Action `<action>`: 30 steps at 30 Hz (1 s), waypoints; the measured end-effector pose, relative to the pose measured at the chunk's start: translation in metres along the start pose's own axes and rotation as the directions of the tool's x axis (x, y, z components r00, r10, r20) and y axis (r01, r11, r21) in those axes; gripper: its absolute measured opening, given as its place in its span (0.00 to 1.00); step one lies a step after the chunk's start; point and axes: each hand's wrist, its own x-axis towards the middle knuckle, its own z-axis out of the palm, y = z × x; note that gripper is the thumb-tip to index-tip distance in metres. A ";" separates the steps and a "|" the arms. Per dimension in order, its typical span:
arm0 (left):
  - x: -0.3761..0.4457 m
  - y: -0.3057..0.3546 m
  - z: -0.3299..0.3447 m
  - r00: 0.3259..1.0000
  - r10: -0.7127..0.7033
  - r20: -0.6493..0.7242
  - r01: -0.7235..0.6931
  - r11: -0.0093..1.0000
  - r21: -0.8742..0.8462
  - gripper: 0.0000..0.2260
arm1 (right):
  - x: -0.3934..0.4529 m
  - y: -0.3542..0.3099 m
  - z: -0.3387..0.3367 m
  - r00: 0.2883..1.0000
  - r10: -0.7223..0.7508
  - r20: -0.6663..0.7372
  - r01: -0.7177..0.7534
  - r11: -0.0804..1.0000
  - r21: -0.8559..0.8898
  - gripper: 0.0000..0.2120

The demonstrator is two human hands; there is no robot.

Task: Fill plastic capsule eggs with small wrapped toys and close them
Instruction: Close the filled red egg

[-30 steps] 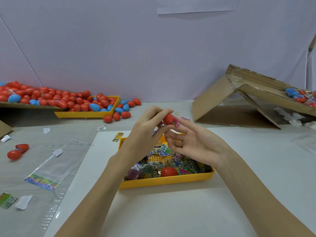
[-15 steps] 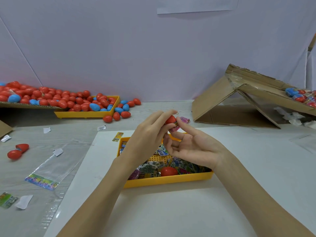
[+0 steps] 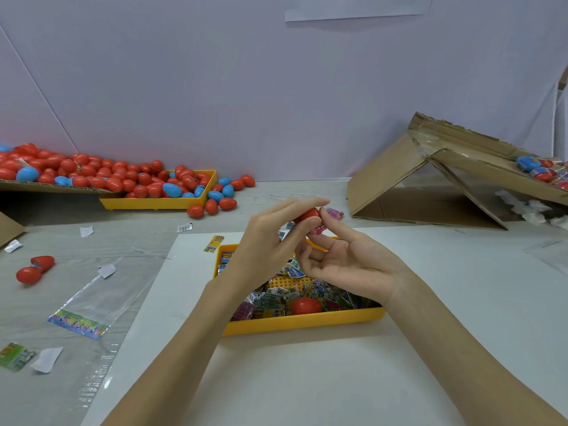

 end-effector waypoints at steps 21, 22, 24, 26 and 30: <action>0.001 0.008 0.001 0.947 -0.312 -0.080 0.289 0.932 -0.219 0.12 | 0.001 0.000 0.003 0.982 -0.185 0.025 0.186 0.961 -0.202 0.17; 0.001 0.008 0.000 0.944 -0.320 -0.077 0.296 0.928 -0.228 0.12 | 0.001 0.000 0.003 0.984 -0.174 0.026 0.176 0.967 -0.185 0.16; 0.000 0.008 0.000 0.953 -0.298 -0.054 0.281 0.937 -0.210 0.13 | 0.000 0.000 0.003 0.986 -0.165 0.011 0.165 0.973 -0.164 0.14; -0.001 0.007 0.001 0.963 -0.269 -0.028 0.258 0.945 -0.199 0.13 | -0.001 -0.001 0.003 0.985 -0.173 -0.010 0.169 0.974 -0.151 0.13; -0.002 0.006 0.002 0.966 -0.256 0.023 0.256 0.951 -0.171 0.13 | 0.000 0.000 0.003 0.977 -0.205 -0.060 0.196 0.972 -0.133 0.11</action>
